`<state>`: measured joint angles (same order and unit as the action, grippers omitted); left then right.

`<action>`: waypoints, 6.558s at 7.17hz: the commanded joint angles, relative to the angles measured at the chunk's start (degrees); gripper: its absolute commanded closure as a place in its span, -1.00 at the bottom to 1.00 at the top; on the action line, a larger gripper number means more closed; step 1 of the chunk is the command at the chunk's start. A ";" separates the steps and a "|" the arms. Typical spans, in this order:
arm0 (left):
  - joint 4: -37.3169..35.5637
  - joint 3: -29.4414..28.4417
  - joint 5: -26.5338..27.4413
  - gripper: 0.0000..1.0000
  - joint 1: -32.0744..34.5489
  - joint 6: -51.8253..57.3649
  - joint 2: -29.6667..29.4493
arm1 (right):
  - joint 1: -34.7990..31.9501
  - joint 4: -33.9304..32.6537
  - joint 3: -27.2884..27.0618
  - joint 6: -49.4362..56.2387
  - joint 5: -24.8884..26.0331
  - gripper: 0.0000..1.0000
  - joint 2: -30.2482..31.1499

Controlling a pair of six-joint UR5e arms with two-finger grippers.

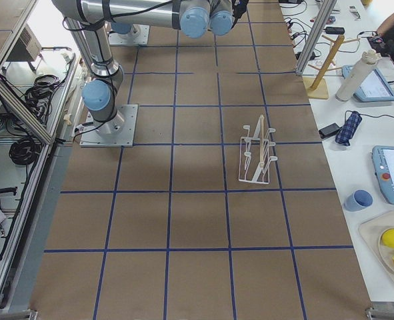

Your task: Transfer IKEA cup to right arm and place on rack

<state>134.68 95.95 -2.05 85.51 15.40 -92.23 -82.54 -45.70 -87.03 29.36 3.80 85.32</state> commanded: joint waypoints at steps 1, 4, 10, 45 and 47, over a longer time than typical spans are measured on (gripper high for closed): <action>-0.03 -0.06 0.03 1.00 0.01 -0.02 0.12 | 0.01 -0.01 0.01 0.00 0.07 -0.27 -0.07; 0.05 -0.06 -0.15 -0.10 -0.08 -0.89 0.21 | 0.01 -0.01 0.10 -0.09 -0.02 -0.25 -0.15; -0.38 -1.29 16.15 -1.00 -9.99 -4.06 1.78 | 0.18 -2.80 0.54 -4.11 2.43 -0.26 0.11; -53.21 4.24 93.19 -1.00 1.24 -15.05 7.59 | 7.76 -61.57 3.87 -10.00 90.62 -1.00 -9.84; -53.21 4.24 93.19 -1.00 1.24 -15.05 7.59 | 1.10 -56.28 5.20 -16.58 89.81 -1.00 -6.41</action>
<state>81.47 100.21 91.14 86.77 0.34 -84.64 -77.16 -105.31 -82.66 16.75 94.17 76.46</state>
